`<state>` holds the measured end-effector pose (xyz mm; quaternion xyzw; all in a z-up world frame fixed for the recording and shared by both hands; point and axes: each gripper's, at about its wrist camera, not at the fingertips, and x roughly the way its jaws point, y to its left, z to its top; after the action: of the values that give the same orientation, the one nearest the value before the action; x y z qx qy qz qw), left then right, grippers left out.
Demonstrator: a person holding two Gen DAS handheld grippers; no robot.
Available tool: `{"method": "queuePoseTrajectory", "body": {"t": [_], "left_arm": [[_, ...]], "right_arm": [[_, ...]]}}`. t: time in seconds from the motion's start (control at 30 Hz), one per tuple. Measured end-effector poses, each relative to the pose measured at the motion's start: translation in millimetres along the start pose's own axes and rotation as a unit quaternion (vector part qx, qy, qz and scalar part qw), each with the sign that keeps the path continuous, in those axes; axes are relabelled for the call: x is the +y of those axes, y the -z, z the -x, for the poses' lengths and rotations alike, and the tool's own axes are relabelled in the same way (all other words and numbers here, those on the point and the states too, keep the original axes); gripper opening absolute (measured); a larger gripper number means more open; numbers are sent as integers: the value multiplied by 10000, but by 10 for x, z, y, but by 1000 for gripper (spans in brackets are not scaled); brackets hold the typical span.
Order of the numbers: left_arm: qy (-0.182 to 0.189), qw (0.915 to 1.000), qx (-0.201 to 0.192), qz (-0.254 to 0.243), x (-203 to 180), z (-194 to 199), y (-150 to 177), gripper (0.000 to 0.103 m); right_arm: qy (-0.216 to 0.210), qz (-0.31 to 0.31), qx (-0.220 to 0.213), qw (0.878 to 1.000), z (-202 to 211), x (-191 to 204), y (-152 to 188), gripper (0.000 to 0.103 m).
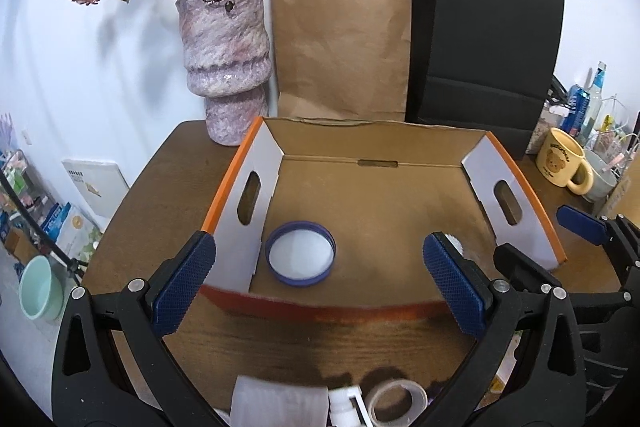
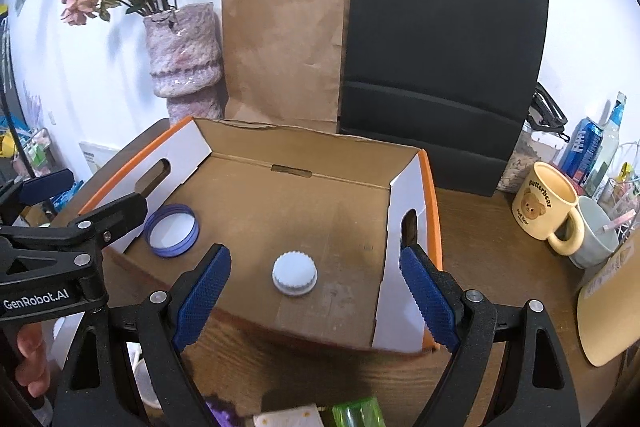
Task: Organize rigid objects
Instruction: 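Open the left gripper releasing the lid while the right gripper releases the cap in the box, then withdraw both tools from the box back over the table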
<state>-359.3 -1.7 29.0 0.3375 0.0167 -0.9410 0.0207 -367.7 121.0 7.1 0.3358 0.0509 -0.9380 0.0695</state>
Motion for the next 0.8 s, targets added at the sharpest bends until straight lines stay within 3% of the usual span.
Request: {"method": "queuePoseTrajectory", "body": {"t": [0.27,0.8], "left_arm": [[-3,10000,-1,-69,6,198,196,103],[-128,9989,-374,-237,55,659,590,103]], "right_arm": [[0,90,25,10000,193,70,183,91],[-70,222,13,9997,553,203,513,91]]}}
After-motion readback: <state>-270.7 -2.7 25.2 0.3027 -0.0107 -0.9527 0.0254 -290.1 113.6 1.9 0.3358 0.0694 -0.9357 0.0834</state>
